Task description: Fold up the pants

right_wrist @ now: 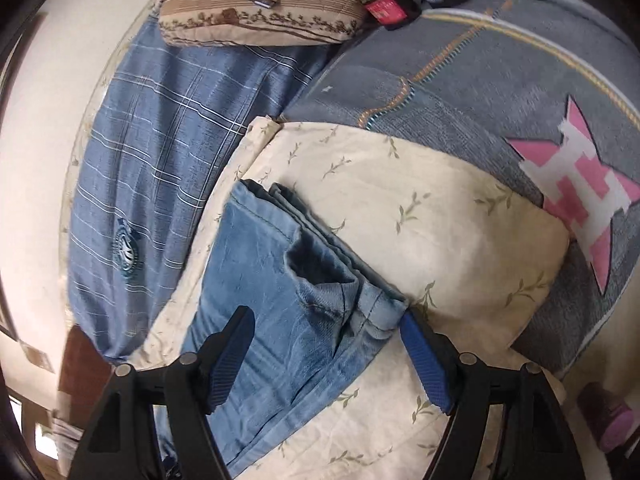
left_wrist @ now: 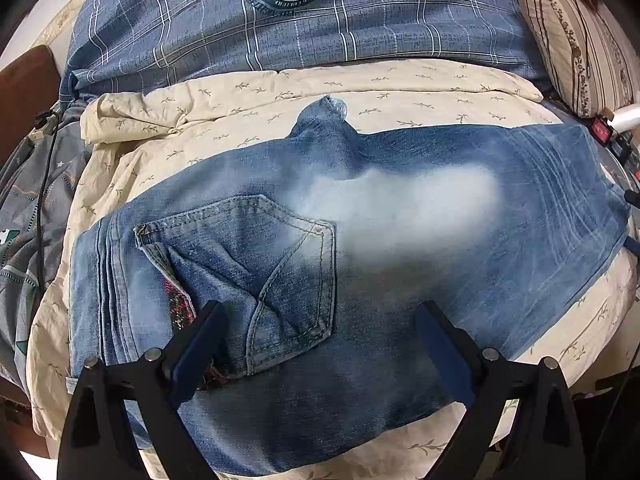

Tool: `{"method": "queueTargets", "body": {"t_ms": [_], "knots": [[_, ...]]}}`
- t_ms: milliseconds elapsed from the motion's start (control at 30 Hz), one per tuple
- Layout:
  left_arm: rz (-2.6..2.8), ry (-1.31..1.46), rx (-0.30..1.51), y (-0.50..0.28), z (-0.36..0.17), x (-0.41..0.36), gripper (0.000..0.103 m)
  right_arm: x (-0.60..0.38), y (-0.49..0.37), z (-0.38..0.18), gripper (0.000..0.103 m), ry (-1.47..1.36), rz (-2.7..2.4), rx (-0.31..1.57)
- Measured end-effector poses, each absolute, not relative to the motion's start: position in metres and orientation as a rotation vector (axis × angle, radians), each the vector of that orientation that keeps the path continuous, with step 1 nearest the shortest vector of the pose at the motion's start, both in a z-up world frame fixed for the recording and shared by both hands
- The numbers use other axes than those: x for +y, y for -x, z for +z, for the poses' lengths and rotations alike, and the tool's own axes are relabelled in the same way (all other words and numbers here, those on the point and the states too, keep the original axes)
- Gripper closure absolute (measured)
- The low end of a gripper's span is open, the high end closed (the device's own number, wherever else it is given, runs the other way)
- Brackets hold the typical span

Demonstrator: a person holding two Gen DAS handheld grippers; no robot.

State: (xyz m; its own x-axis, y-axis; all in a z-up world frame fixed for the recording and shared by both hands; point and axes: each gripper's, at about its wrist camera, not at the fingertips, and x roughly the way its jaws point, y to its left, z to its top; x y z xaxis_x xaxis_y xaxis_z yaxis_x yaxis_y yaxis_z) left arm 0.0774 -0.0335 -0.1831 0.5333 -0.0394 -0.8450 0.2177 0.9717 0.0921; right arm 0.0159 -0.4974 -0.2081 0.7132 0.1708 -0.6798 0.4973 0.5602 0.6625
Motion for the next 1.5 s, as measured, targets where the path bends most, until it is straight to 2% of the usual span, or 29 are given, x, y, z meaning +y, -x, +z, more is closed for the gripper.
{"method": "queueTargets", "body": {"t_ms": [100, 233, 333, 500, 667, 733, 800, 833, 900, 967, 1000, 1033, 1133, 1500], "knots": [[-0.156, -0.193, 0.999, -0.078, -0.183, -0.033, 0.007, -0.487, -0.024, -0.205, 0.03, -0.873, -0.257, 0.811], [-0.16, -0.19, 0.999, -0.077, -0.183, -0.032, 0.007, -0.481, -0.025, -0.2, 0.064, -0.744, -0.324, 0.834], [-0.162, -0.189, 0.999, -0.075, -0.183, -0.03, 0.007, -0.477, -0.026, -0.198, 0.066, -0.69, -0.339, 0.842], [-0.163, -0.182, 0.998, -0.071, -0.181, -0.027, 0.007, -0.466, -0.02, -0.177, 0.071, -0.62, -0.305, 0.746], [-0.166, -0.158, 1.001, -0.071, -0.179, -0.024, 0.007, -0.464, -0.03, -0.191, 0.071, -0.647, -0.3, 0.833], [-0.166, -0.148, 0.997, -0.071, -0.176, -0.023, 0.007, -0.471, -0.035, -0.197, 0.068, -0.709, -0.316, 0.842], [-0.163, -0.148, 0.987, -0.071, -0.174, -0.023, 0.007, -0.475, -0.036, -0.199, 0.057, -0.742, -0.315, 0.839], [-0.158, -0.151, 0.982, -0.072, -0.174, -0.023, 0.007, -0.475, -0.038, -0.199, 0.048, -0.749, -0.297, 0.826], [-0.146, -0.169, 0.983, -0.075, -0.176, -0.024, 0.007, -0.467, -0.045, -0.196, 0.046, -0.677, -0.295, 0.827], [-0.138, -0.191, 0.999, -0.078, -0.183, -0.026, 0.007, -0.459, -0.049, -0.192, 0.053, -0.621, -0.296, 0.839], [-0.135, -0.202, 0.996, -0.078, -0.184, -0.027, 0.007, -0.456, -0.05, -0.19, 0.073, -0.614, -0.278, 0.838], [-0.137, -0.209, 0.99, -0.076, -0.184, -0.027, 0.007, -0.453, -0.05, -0.188, 0.083, -0.613, -0.265, 0.836], [-0.148, -0.191, 0.99, -0.076, -0.181, -0.024, 0.007, -0.435, -0.049, -0.171, 0.087, -0.551, -0.236, 0.785], [-0.084, -0.045, 0.938, -0.07, -0.144, 0.034, 0.007, -0.304, -0.049, -0.138, 0.088, -0.228, 0.019, 0.702]]}}
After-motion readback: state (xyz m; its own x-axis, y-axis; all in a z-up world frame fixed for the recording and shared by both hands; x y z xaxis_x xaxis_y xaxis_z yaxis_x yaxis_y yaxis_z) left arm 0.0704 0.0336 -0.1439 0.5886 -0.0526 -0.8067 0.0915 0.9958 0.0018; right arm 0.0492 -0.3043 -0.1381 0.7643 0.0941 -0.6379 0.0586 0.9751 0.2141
